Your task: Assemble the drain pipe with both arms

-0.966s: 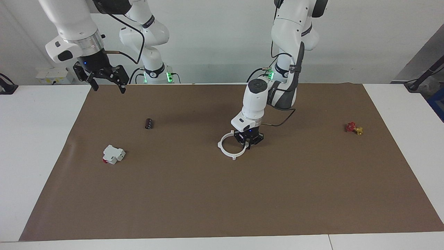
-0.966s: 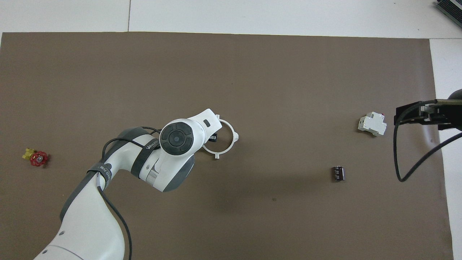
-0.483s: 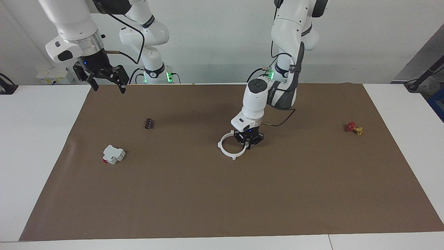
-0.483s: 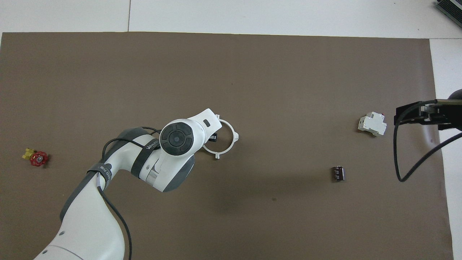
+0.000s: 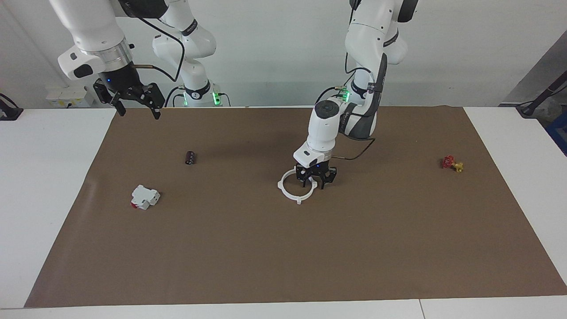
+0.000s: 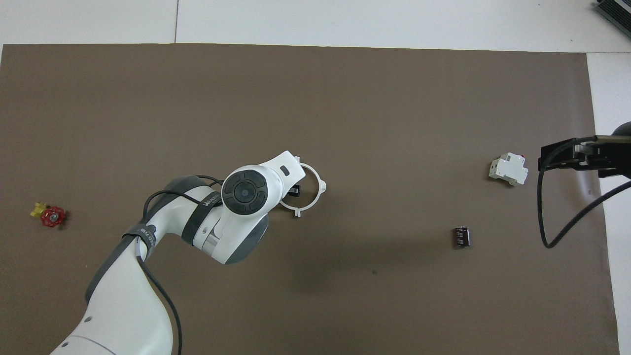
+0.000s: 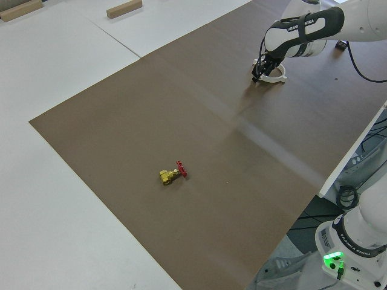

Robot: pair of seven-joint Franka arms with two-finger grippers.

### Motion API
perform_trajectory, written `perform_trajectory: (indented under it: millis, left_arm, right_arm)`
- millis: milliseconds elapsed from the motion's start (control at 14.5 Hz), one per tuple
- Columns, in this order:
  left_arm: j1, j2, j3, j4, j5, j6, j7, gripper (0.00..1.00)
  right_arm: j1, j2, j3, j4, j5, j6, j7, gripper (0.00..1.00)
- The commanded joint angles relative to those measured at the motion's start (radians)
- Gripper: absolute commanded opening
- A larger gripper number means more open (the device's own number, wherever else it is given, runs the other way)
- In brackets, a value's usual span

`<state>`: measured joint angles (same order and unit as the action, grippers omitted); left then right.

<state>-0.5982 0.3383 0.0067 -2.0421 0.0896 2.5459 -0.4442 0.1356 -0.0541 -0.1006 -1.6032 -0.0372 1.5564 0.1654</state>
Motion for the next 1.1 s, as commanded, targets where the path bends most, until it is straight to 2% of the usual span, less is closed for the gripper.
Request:
perform_trajectory:
  millis: [0, 276, 414, 690, 1034]
  left_arm:
    - [-0.015, -0.031, 0.015, 0.003, 0.019, -0.030, -0.022, 1.00]
    - [0.004, -0.114, 0.019, 0.028, 0.019, -0.160, -0.016, 1.00]
    - [0.056, -0.166, 0.019, 0.028, 0.019, -0.222, 0.005, 1.00]
    - [0.174, -0.268, 0.019, 0.030, 0.018, -0.369, 0.203, 1.00]
    - [0.365, -0.335, 0.022, 0.052, -0.039, -0.493, 0.484, 1.00]
  right_arm:
    - [-0.013, -0.023, 0.006, -0.024, 0.023, 0.007, -0.030, 1.00]
    - [-0.013, -0.023, 0.006, -0.024, 0.023, 0.007, -0.030, 1.00]
    - [-0.013, -0.023, 0.006, -0.024, 0.023, 0.007, -0.030, 1.00]
    - [-0.013, -0.023, 0.006, -0.024, 0.023, 0.007, -0.030, 1.00]
    - [-0.013, -0.023, 0.006, -0.024, 0.023, 0.007, -0.030, 1.00]
